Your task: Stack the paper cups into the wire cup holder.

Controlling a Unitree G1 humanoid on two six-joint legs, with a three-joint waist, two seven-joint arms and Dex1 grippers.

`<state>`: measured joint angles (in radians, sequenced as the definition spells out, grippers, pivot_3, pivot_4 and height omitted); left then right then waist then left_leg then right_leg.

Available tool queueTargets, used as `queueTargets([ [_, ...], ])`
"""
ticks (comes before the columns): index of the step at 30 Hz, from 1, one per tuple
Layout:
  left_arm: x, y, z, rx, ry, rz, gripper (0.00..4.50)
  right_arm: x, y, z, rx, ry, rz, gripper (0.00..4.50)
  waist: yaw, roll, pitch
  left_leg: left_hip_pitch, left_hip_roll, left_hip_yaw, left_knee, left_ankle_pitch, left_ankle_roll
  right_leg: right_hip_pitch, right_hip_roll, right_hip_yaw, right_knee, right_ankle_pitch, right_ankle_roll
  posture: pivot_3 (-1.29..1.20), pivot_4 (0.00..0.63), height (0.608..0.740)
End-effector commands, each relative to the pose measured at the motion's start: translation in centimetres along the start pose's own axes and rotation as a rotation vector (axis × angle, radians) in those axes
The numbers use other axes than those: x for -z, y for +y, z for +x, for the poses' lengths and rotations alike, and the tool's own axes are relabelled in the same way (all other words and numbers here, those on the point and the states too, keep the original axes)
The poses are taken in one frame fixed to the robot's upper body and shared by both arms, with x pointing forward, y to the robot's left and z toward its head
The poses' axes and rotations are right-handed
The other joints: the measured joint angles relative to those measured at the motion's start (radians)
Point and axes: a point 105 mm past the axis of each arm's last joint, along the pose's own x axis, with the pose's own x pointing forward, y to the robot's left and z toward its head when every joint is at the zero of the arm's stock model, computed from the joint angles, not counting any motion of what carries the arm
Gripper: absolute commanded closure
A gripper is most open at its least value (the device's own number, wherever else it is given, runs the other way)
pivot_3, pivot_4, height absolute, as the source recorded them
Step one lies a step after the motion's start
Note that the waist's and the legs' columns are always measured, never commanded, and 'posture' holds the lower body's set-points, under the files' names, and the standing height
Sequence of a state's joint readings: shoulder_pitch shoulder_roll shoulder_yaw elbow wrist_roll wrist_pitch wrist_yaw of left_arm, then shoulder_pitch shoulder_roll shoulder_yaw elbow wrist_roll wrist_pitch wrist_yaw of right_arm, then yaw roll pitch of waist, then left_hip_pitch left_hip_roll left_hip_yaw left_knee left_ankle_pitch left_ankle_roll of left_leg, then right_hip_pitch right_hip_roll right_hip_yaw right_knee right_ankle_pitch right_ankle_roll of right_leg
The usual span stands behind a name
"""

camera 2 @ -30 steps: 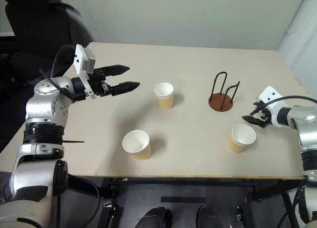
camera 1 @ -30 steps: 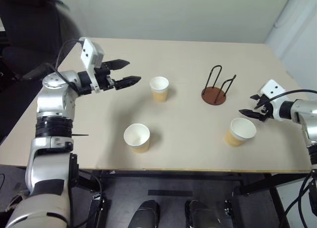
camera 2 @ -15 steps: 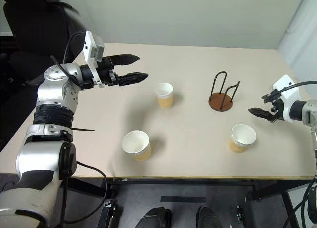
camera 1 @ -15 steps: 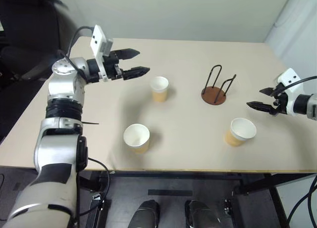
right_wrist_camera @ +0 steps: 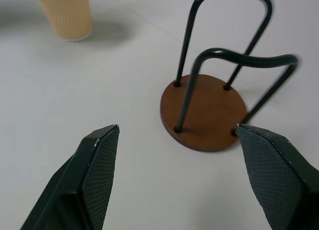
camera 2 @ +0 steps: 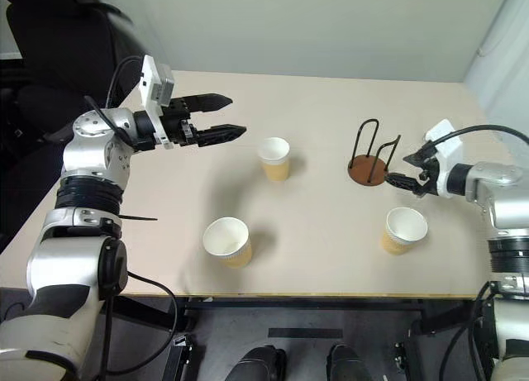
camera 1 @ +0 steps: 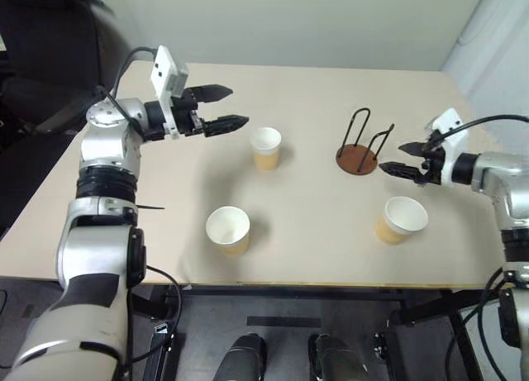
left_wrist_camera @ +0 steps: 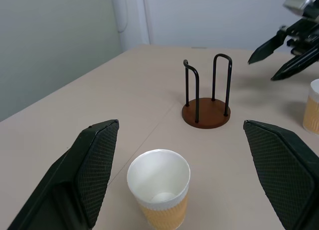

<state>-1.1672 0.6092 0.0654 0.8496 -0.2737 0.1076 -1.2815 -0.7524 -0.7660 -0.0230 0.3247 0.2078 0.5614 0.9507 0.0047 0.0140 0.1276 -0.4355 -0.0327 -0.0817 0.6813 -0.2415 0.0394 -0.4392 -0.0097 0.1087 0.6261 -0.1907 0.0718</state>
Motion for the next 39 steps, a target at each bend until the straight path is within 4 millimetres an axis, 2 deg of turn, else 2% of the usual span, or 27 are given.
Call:
queueTargets([
  [1, -1.6, 0.5, -0.7, -0.023, -0.022, 0.065, 0.22, -0.8, -0.8, 0.1, 0.063, 0.001, -0.108, 0.7, 0.001, 0.0, 0.0, 0.0, 0.0, 0.0, 0.0, 0.0, 0.0, 0.0, 0.0, 0.0, 0.0, 0.0, 0.0, 0.0, 0.15, 0.74],
  [9, -1.8, 0.6, -1.1, -0.036, -0.019, 0.072, 0.22, -0.1, -1.2, 1.8, 0.107, 0.019, -0.17, 0.7, -0.002, 0.0, 0.0, -0.001, 0.0, 0.0, 0.0, 0.001, -0.001, -0.002, 0.0, 0.0, 0.0, 0.0, 0.0, 0.0, 0.15, 0.74],
  [21, -1.6, 0.2, -1.3, -0.015, -0.018, 0.059, 0.22, -2.0, -1.1, 4.5, 0.141, -0.055, -0.134, 0.7, -0.002, 0.0, 0.0, -0.001, 0.0, 0.0, -0.001, 0.001, -0.001, -0.003, 0.0, 0.0, 0.001, 0.0, 0.0, 0.0, 0.15, 0.74],
  [31, -1.5, 0.0, -1.3, -0.005, -0.013, 0.055, 0.22, -2.2, -1.1, 5.1, 0.153, -0.069, -0.123, 0.7, -0.002, 0.0, 0.0, -0.003, 0.0, 0.0, -0.001, 0.002, -0.003, -0.004, 0.0, 0.0, 0.0, 0.0, 0.0, 0.0, 0.15, 0.74],
  [39, -0.9, -2.8, -1.4, 0.191, -0.019, -0.058, 0.22, -2.0, -1.1, 5.0, 0.144, -0.056, -0.12, 0.7, -0.002, 0.0, 0.0, -0.003, 0.0, 0.0, -0.001, 0.002, -0.003, -0.005, 0.0, -0.001, 0.001, 0.0, -0.001, 0.0, 0.15, 0.74],
])
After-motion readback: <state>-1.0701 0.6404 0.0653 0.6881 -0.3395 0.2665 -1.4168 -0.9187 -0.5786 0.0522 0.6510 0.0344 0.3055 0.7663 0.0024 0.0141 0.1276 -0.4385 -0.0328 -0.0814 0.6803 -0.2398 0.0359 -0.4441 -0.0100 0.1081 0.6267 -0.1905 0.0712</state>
